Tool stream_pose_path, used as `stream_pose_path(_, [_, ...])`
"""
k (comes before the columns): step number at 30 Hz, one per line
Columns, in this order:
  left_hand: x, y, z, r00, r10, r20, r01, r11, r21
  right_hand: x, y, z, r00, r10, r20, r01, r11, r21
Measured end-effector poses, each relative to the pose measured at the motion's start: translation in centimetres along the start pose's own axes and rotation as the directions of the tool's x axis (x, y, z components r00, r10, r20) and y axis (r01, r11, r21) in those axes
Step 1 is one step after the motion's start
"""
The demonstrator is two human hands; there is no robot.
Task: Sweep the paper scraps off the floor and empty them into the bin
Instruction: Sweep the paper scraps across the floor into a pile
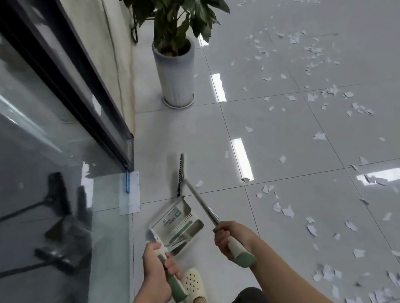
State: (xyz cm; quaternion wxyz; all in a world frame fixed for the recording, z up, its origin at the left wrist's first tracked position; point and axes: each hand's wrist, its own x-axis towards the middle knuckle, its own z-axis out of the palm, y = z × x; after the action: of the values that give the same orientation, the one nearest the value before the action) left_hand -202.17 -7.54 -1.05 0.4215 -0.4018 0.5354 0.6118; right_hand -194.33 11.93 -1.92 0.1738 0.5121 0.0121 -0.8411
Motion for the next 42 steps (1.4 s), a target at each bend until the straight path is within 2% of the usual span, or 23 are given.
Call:
stream_pose_path(4, [0.6,1.3,-2.0,0.998,-0.05,0.028,0.051,0.999,-0.018,2.6,-0.5,1.2,1.0,0.005,-0.006,-0.005,1.0,-0.011])
stream_pose_path(9, [1.0,1.8,-2.5,0.999,-0.049,0.006,0.049,0.998,-0.026,2.9,-3.3,-1.4,0.976,-0.113,-0.187,0.106,0.993,-0.049])
stream_pose_path(11, [1.2,1.6,-1.6,0.999,-0.046,0.003,0.046,0.999,-0.002,2.4,-4.6,-2.7,0.937,-0.186,-0.297,0.157,0.98,-0.121])
stream_pose_path(14, [1.4,0.6,0.5,0.999,-0.043,0.025,0.04,0.995,0.095,1.1,-6.1,-4.3,0.833,-0.341,-0.436,0.28,0.939,-0.199])
stream_pose_path(18, [1.7,-0.5,4.5,0.998,-0.034,0.055,0.02,0.971,0.239,-1.8,-8.1,-7.3,0.756,-0.445,-0.48,0.477,0.877,-0.061])
stream_pose_path(22, [1.8,-2.0,10.7,0.994,-0.061,0.09,0.024,0.93,0.366,-6.5,-10.6,-11.7,0.684,-0.477,-0.551,0.633,0.764,0.124])
stream_pose_path(27, [1.4,-5.7,18.5,0.983,-0.119,0.142,0.026,0.848,0.529,-12.0,-11.5,-18.8,0.617,-0.407,-0.673,0.725,0.627,0.286])
stream_pose_path(34, [1.0,-11.0,26.3,0.957,-0.203,0.209,0.006,0.732,0.681,-16.4,-6.9,-29.2,0.571,-0.138,-0.809,0.699,0.599,0.391])
stream_pose_path(39, [0.7,-15.7,30.4,0.944,-0.235,0.232,-0.016,0.668,0.744,-17.9,-2.5,-35.0,0.634,0.034,-0.773,0.618,0.578,0.533])
stream_pose_path(42, [0.4,-17.6,31.7,0.94,-0.251,0.23,-0.022,0.631,0.775,-17.5,-1.1,-36.5,0.715,0.063,-0.696,0.525,0.61,0.594])
